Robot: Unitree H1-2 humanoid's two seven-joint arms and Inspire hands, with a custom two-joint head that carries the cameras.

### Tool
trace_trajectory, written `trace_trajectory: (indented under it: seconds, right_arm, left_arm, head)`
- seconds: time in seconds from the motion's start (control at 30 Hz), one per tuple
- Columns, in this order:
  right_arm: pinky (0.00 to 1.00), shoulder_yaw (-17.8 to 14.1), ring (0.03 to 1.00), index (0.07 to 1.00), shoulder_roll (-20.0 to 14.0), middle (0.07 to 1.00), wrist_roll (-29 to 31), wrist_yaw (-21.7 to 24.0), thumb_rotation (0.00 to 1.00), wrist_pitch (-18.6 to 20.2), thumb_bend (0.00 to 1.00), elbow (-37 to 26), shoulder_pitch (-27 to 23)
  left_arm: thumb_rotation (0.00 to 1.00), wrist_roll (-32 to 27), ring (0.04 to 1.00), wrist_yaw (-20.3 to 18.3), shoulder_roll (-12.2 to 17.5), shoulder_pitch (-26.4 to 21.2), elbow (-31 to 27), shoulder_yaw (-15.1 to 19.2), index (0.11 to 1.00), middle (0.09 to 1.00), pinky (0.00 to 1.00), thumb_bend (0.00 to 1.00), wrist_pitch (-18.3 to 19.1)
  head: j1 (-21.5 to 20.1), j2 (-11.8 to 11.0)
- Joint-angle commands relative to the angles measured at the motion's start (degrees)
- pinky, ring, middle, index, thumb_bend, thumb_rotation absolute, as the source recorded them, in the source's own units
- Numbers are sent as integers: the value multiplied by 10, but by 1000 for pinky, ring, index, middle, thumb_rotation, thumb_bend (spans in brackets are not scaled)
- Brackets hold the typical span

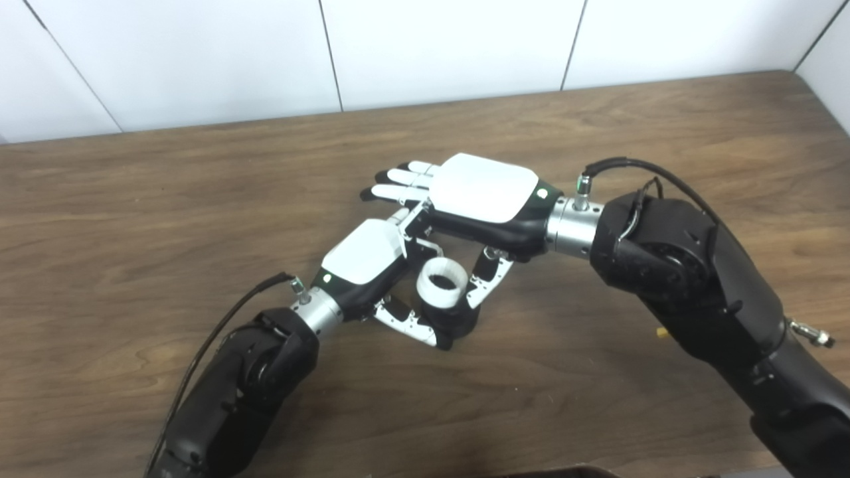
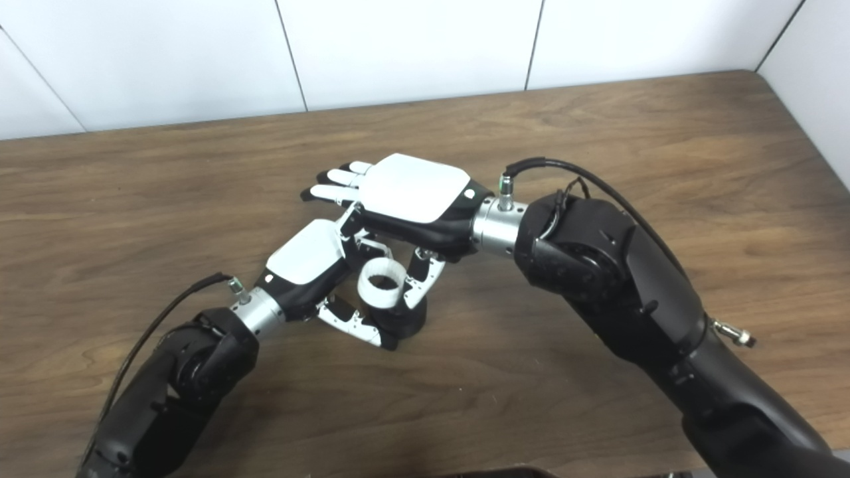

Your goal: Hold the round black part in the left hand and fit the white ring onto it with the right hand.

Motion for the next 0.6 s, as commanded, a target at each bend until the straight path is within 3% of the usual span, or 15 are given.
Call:
trace_trajectory:
  seconds: [0.0,0.57]
  right_arm:
    - [1000,-14,1000,480,-11,968,2,-6,128,-21,515,-14,-35]
    - [1000,-27,1000,483,-23,952,16,19,126,-44,516,-16,-79]
  left_arm:
    - [50,-5,943,2,2,-8,-14,2,476,940,1000,516,-10]
    - [50,0,953,6,-3,-5,-9,-1,477,933,1000,515,-8]
  head:
    - [-2,0]
    - [-6,-1]
